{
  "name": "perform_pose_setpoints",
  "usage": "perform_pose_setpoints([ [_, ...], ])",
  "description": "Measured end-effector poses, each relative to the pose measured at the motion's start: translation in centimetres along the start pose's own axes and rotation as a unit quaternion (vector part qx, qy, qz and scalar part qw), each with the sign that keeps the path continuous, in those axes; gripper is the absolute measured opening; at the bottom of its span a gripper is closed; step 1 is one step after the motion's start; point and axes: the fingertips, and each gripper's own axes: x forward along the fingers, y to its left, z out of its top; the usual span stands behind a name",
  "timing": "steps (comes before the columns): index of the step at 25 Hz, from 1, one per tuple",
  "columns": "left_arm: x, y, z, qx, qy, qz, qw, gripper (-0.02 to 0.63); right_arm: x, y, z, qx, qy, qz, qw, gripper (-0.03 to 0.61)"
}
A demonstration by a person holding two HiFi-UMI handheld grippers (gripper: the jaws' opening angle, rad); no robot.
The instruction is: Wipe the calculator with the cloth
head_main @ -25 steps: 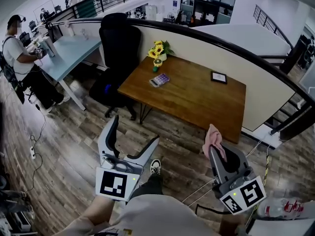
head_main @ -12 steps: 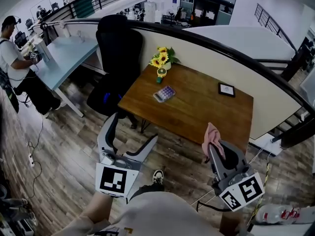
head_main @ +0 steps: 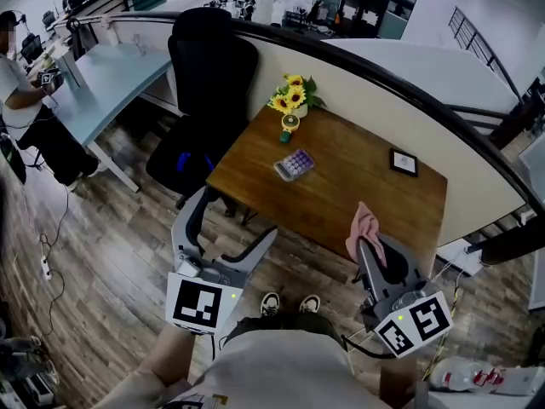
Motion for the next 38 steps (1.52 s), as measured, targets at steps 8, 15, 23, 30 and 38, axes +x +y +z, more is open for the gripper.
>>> perform_pose_setpoints([
  [8,2.2,1.5,-2.4,0.003,0.033,0.006,0.9994,0.46,2.9,-3.2,-0.7,0.061,-0.006,-0.013,0.998,0.041],
  [15,7.0,1.4,-3.1,0.01,0.05,0.003,0.9987,0.46,6.1,-7.4,-1.3,0.074,0.004,0.004,0.997,0.041],
  [23,15.7,2.1,-4.7,0.03,0.08,0.015,0.9963,0.46,12.4,-15.2,-1.7,0.095,0.017,0.034,0.995,0.041],
  [30,23.5,2.6,-6.0,0.041,0.107,0.027,0.9931,0.46,17.9,-22.2,-2.0,0.099,0.033,0.057,0.993,0.041],
  [38,28.4,2.1,-9.8,0.023,0.149,0.02,0.9884,0.46,22.3,-26.6,-4.4,0.106,0.058,0.088,0.989,0.041],
])
